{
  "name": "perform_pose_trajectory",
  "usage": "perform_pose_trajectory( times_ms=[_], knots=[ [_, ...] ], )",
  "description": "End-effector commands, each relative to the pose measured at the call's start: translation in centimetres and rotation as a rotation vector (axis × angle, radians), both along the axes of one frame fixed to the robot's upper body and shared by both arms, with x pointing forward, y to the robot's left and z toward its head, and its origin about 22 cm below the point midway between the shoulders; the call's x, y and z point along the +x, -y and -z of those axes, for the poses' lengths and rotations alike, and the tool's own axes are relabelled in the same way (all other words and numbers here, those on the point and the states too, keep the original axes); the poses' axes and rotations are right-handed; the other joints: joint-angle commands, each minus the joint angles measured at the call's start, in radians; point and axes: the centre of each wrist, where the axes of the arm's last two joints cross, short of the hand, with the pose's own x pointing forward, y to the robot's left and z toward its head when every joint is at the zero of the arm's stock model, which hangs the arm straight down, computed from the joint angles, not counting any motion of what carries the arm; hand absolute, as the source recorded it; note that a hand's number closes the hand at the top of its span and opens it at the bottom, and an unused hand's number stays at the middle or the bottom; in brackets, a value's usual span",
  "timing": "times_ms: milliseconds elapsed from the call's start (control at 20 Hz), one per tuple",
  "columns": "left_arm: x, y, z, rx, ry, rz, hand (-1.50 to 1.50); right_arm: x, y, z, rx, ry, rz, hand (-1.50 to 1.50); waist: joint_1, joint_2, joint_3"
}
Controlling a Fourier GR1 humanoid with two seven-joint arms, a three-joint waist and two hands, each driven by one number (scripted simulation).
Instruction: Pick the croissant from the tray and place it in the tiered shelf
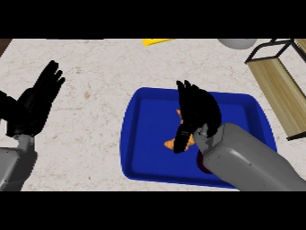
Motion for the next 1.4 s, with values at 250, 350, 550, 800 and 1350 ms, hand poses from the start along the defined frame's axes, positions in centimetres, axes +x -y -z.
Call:
perform_pose_trajectory(
  times_ms=[250,350,550,800,1350],
  knots=[
    [-0.1,-1.5,-1.3,0.003,-0.017,0.007,0.00,-0.6,-2.5,1.8,-0.144,-0.114,0.139,-1.50,0.000,0.000,0.001],
    [-0.3,0.7,0.2,-0.016,-0.002,-0.002,0.00,-1.6,-2.8,2.5,-0.142,-0.126,0.132,-1.50,-0.008,0.000,0.001],
    [-1.1,-1.3,0.7,-0.001,0.001,-0.012,0.00,0.0,-1.0,3.0,-0.147,-0.115,0.148,-1.50,-0.002,0.001,0.001],
    [-0.9,-0.3,0.7,-0.003,-0.004,-0.007,0.00,-1.0,-1.3,4.1,-0.141,-0.110,0.163,-1.50,-0.005,0.000,0.001],
    [-0.8,1.0,-0.3,0.010,0.012,0.007,0.00,0.0,-2.4,7.9,-0.121,-0.148,0.164,-1.50,0.001,0.002,0.002]
  ],
)
